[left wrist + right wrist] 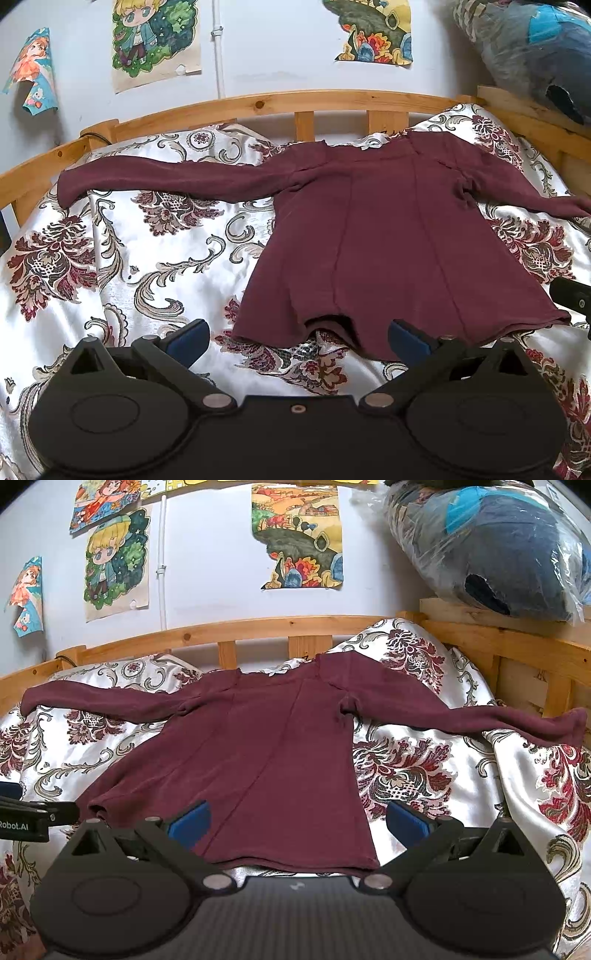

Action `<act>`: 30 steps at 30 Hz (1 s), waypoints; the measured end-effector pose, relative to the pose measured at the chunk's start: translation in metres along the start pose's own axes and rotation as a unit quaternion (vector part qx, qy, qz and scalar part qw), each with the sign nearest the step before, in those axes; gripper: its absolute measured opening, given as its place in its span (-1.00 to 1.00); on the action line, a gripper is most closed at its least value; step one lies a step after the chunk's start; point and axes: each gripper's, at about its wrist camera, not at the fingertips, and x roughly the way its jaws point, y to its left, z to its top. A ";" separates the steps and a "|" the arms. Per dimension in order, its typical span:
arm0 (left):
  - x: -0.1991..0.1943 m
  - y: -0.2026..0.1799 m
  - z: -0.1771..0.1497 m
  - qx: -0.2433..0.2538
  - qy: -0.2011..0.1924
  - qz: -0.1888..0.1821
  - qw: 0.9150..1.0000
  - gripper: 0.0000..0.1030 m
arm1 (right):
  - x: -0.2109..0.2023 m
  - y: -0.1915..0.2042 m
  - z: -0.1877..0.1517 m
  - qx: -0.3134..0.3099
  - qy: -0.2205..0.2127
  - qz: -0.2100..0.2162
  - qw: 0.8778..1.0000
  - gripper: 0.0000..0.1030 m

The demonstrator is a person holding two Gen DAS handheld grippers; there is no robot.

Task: Fold small clothes

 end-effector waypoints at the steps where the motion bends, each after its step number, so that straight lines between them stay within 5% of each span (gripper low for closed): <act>1: 0.000 0.000 0.000 0.000 0.001 0.000 1.000 0.99 | 0.000 0.000 0.000 0.000 0.000 0.000 1.000 1.00; 30: 0.000 0.000 -0.003 -0.001 0.002 -0.001 1.000 0.99 | 0.000 0.000 0.000 0.002 0.001 0.001 1.000 1.00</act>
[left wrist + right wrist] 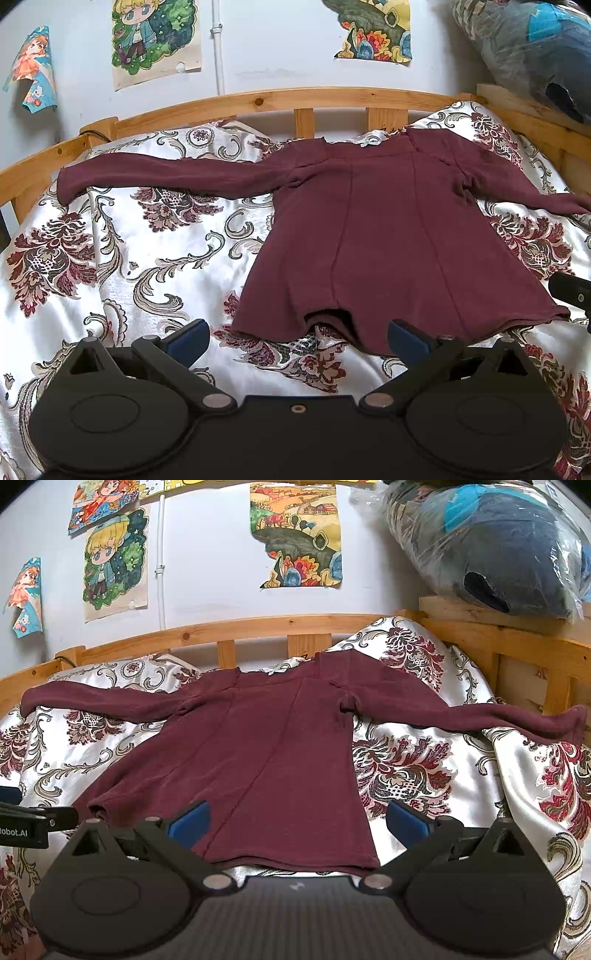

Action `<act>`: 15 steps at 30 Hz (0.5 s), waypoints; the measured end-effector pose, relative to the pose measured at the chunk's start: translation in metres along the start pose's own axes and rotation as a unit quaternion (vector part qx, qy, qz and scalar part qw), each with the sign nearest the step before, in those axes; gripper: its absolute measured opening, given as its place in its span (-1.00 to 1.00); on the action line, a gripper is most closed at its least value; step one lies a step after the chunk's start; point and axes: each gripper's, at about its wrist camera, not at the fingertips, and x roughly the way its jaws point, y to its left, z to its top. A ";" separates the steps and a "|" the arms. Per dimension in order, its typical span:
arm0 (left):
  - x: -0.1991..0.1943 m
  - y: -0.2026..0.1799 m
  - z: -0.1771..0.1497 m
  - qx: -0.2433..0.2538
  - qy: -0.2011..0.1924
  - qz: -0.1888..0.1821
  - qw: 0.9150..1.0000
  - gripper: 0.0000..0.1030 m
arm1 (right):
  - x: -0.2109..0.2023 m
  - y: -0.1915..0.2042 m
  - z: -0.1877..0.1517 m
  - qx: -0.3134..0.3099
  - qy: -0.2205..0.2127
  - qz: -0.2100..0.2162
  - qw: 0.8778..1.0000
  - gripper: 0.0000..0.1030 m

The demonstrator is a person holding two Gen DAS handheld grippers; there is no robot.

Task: Fold small clothes

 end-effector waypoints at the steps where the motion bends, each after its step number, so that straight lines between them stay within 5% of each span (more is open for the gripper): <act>1: -0.001 0.000 -0.001 0.000 0.000 0.000 1.000 0.99 | 0.000 0.000 0.000 0.000 0.000 0.000 1.000 1.00; 15: -0.001 -0.001 -0.002 0.002 0.000 0.000 1.000 0.99 | 0.000 0.000 0.000 0.000 0.001 0.000 1.000 1.00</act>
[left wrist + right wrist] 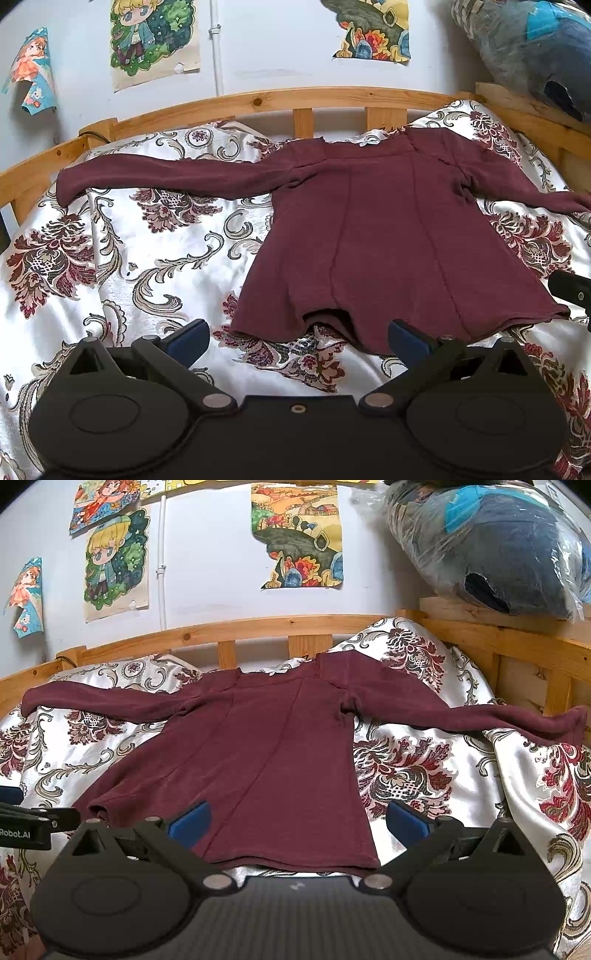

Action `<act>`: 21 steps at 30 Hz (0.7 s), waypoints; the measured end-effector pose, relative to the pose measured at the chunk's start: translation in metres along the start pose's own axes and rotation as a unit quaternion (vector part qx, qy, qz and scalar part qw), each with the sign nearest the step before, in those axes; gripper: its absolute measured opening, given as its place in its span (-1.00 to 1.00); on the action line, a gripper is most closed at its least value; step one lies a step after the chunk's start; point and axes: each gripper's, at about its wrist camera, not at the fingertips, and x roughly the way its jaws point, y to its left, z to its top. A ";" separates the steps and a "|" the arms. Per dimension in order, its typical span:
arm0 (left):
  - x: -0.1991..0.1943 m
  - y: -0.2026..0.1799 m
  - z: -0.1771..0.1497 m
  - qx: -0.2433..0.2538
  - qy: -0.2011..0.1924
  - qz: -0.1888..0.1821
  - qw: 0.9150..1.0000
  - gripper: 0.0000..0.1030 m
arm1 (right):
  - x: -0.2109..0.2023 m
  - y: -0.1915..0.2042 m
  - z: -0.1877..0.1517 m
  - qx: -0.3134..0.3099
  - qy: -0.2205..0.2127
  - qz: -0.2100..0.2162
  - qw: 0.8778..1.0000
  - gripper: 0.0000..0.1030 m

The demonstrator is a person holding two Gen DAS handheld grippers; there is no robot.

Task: Fold small clothes
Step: 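Reach the right tool to the sleeve cuff and close on it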

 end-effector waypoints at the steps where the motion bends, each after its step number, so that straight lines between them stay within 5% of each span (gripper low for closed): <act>1: 0.000 0.000 0.000 0.000 0.000 0.000 1.000 0.99 | 0.000 0.000 0.000 0.000 0.000 0.000 1.000 1.00; 12: 0.008 -0.013 0.005 0.054 0.012 -0.019 0.998 0.99 | 0.004 -0.003 0.003 0.015 0.041 -0.035 0.998 1.00; 21: 0.011 -0.032 0.058 0.121 0.022 -0.018 0.992 0.99 | 0.002 -0.027 0.019 0.033 0.050 -0.100 0.993 1.00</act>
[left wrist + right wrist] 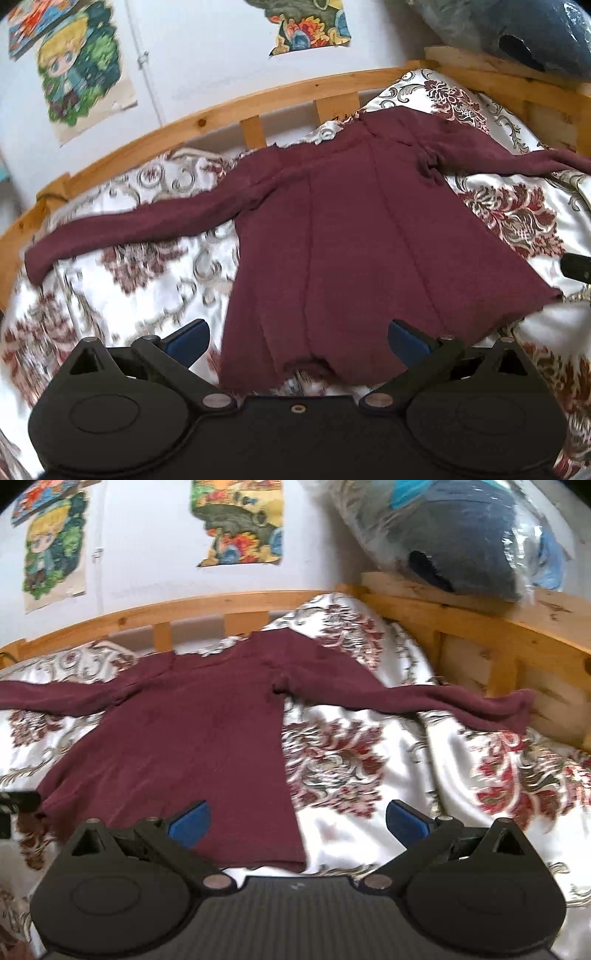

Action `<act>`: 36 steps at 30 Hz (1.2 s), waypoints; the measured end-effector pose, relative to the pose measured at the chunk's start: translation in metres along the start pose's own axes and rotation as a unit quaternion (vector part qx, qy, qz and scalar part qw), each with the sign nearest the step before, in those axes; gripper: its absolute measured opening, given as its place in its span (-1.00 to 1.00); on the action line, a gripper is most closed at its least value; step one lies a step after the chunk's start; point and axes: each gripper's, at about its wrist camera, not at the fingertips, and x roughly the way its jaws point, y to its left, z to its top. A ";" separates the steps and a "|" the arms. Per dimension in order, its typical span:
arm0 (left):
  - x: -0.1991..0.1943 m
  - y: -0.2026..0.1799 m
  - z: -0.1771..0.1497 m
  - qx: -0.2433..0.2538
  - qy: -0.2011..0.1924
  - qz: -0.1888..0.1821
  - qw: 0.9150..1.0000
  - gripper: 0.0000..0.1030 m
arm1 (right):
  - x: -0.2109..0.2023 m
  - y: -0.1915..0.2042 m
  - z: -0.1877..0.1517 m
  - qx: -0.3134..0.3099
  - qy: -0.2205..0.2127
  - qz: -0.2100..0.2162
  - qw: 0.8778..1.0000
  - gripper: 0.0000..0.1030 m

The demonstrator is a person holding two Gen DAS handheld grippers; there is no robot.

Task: Fold small clothes
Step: 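Reach the right tool to the sleeve cuff and close on it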

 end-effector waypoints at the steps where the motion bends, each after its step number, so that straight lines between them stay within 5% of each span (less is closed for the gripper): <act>1: 0.000 0.001 0.009 0.007 0.002 0.002 1.000 0.99 | 0.001 -0.004 0.002 0.007 0.003 -0.006 1.000 1.00; 8: -0.003 0.009 0.075 0.068 0.028 0.012 0.997 0.99 | 0.010 -0.033 0.014 0.054 0.035 -0.029 0.998 1.00; 16: -0.003 0.013 0.119 0.091 -0.020 0.030 0.995 0.99 | 0.015 -0.046 0.030 0.089 0.048 -0.057 0.993 1.00; 22: 0.046 0.010 0.122 0.043 0.000 0.004 0.999 0.99 | 0.009 -0.070 0.036 0.084 -0.017 -0.107 0.991 1.00; 28: 0.100 0.013 0.119 0.004 -0.014 -0.010 1.000 0.99 | 0.015 -0.135 0.052 0.159 -0.098 -0.160 0.969 1.00; 36: 0.157 0.032 0.119 0.009 -0.002 -0.015 1.000 0.99 | 0.085 -0.192 0.093 0.179 -0.098 -0.230 0.952 0.71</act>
